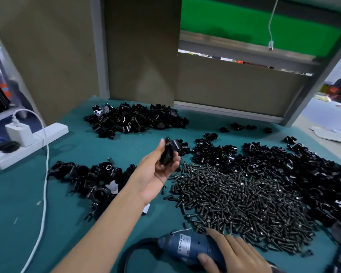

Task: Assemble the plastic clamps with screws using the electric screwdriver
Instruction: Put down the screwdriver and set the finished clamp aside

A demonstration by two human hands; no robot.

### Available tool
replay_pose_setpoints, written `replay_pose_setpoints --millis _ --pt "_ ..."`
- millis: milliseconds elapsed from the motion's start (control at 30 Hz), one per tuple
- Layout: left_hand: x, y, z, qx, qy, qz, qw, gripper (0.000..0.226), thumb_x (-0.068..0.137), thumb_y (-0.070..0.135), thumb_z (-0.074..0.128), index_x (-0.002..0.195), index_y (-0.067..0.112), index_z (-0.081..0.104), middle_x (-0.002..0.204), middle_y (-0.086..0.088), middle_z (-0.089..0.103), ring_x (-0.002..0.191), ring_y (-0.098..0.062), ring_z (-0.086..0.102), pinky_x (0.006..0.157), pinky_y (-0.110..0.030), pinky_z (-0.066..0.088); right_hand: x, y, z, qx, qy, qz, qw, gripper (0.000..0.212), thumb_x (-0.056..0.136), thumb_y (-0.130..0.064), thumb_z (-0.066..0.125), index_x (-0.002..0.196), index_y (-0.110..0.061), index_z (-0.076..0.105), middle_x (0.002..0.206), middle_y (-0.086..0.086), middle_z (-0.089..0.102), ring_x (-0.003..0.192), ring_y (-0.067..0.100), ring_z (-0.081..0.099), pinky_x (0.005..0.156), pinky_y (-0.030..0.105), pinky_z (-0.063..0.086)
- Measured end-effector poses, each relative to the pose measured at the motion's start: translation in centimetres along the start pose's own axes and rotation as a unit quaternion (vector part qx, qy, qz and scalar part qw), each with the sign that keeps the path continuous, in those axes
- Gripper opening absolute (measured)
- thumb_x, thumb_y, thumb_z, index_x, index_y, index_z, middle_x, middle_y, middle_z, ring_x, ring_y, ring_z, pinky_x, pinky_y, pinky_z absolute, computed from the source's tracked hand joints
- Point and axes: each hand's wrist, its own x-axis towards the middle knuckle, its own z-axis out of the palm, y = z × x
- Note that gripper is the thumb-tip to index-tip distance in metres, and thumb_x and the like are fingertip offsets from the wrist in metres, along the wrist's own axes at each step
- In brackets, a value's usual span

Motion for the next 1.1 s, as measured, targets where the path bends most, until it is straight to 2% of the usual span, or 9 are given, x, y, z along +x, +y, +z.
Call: replay_pose_setpoints --millis 200,300,400,533,600,667,733,867,1100 --pt "-0.6 -1.0 -1.7 0.069 -0.010 -0.021 0.997 0.044 0.082 0.021 0.059 0.122 0.004 0.057 0.075 -0.012 0.069 0.060 -0.017 0.065 0.054 -0.024 0.056 0.2 -0.7 -1.9 0.050 -0.080 0.046 0.994 0.076 0.094 -0.070 0.015 0.089 -0.028 0.078 0.072 -0.018 0.067 0.063 0.006 0.066 0.055 0.015 0.051" --pt "-0.7 -1.0 -2.3 0.129 -0.069 -0.036 0.989 0.035 0.091 0.012 0.051 0.125 0.009 0.059 0.082 -0.015 0.066 0.067 -0.021 0.064 0.061 -0.027 0.057 1.6 -0.5 -2.9 0.185 -0.086 0.131 0.970 0.076 0.077 -0.089 0.014 0.096 -0.042 0.071 0.099 -0.030 0.061 0.101 -0.004 0.055 0.082 0.017 0.043" --pt "-0.8 -1.4 -2.5 0.098 -0.100 -0.058 0.988 0.034 0.086 0.008 0.057 0.119 0.011 0.067 0.086 -0.014 0.065 0.068 -0.019 0.061 0.061 -0.027 0.056 4.2 0.6 -3.9 0.213 -0.085 0.127 0.965 0.039 0.084 -0.074 0.034 0.106 -0.050 0.056 0.111 -0.040 0.046 0.113 -0.017 0.039 0.086 0.008 0.032" --pt "-1.2 -2.7 -2.4 0.106 -0.113 -0.077 0.985 0.028 0.081 0.009 0.069 0.109 0.014 0.073 0.083 -0.010 0.065 0.066 -0.015 0.059 0.059 -0.022 0.052 10.7 3.8 -2.1 0.169 -0.058 0.140 0.974 0.022 0.095 -0.031 0.055 0.115 -0.027 0.065 0.113 -0.018 0.059 0.106 0.002 0.050 0.097 0.023 0.040" --pt "-1.1 -3.5 -2.5 0.124 -0.099 -0.073 0.985 0.027 0.082 0.012 0.067 0.108 0.016 0.072 0.084 -0.009 0.065 0.069 -0.015 0.060 0.061 -0.023 0.053 14.1 5.5 -0.1 0.166 -0.068 0.173 0.969 0.022 0.097 -0.018 0.056 0.116 -0.018 0.067 0.112 -0.003 0.066 0.098 0.013 0.058 0.089 0.029 0.048" --pt "-1.0 -4.1 -2.6 0.162 -0.078 -0.056 0.982 0.027 0.082 0.016 0.066 0.108 0.017 0.073 0.093 -0.008 0.065 0.080 -0.015 0.063 0.072 -0.025 0.055 16.6 6.6 2.0 0.149 -0.077 0.187 0.968 0.024 0.096 -0.011 0.055 0.117 -0.015 0.067 0.109 0.003 0.069 0.078 0.011 0.060 0.069 0.020 0.048" --pt "-0.8 -4.3 -2.8 0.199 -0.066 -0.037 0.977 0.030 0.083 0.017 0.066 0.112 0.015 0.072 0.103 -0.008 0.063 0.093 -0.015 0.063 0.083 -0.026 0.054 18.4 6.8 3.9 0.134 -0.090 0.183 0.970 0.026 0.095 -0.009 0.056 0.118 -0.013 0.067 0.108 0.005 0.070 0.069 0.009 0.061 0.059 0.016 0.048" --pt "-0.4 -4.4 -2.5 0.168 -0.058 -0.005 0.984 0.035 0.081 0.010 0.066 0.116 0.011 0.069 0.103 -0.006 0.063 0.092 -0.022 0.069 0.079 -0.026 0.055 20.9 6.5 6.9 0.086 -0.155 0.151 0.972 0.030 0.092 -0.013 0.063 0.121 -0.008 0.065 0.117 0.011 0.067 0.097 0.026 0.065 0.082 0.035 0.055" --pt "-0.2 -3.4 -2.7 0.115 -0.038 0.016 0.993 0.026 0.096 0.001 0.051 0.117 0.003 0.065 0.113 -0.013 0.069 0.095 -0.024 0.070 0.080 -0.026 0.057 22.4 6.2 7.1 -0.017 -0.208 0.145 0.967 0.025 0.093 -0.019 0.064 0.112 -0.003 0.062 0.111 0.014 0.063 0.105 0.030 0.058 0.086 0.040 0.052"
